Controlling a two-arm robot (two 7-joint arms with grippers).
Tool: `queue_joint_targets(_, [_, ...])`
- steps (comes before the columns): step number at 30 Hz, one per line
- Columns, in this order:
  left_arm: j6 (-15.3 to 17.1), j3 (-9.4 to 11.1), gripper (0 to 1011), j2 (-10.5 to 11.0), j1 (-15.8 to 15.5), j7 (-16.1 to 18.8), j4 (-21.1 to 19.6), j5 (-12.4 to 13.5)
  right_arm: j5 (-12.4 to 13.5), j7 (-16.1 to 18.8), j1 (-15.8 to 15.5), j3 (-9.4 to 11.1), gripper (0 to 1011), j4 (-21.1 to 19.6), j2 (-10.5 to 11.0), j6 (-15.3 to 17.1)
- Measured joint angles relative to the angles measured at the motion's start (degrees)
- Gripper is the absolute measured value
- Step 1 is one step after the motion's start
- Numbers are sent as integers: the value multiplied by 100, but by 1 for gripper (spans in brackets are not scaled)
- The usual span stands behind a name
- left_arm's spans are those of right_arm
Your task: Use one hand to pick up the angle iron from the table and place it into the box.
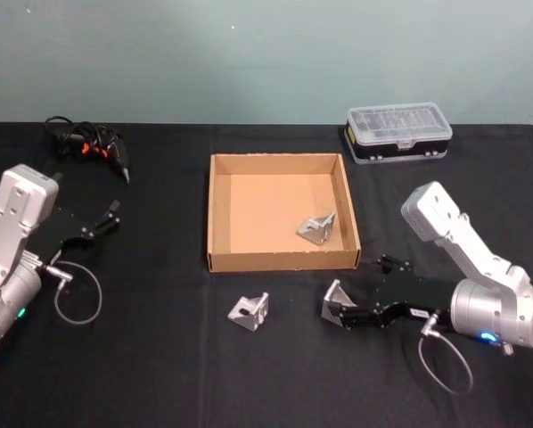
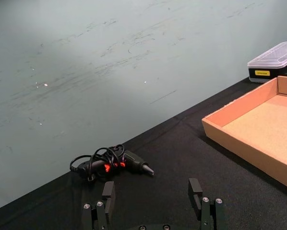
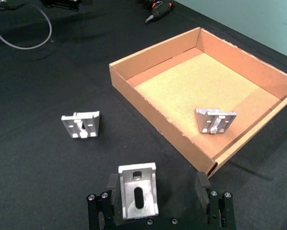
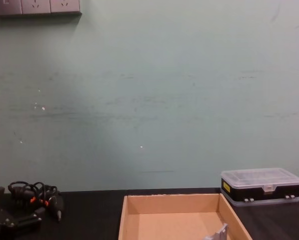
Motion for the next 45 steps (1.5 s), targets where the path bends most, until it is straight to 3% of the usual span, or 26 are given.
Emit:
queue_joint_targets(15, [0, 0, 1000, 0, 0, 0, 0, 0, -88, 61, 193, -110, 1000, 206, -203, -13])
queue_joint_targets(45, [0, 0, 1000, 0, 0, 0, 0, 0, -50, 101, 141, -138, 1000, 201, -230, 37])
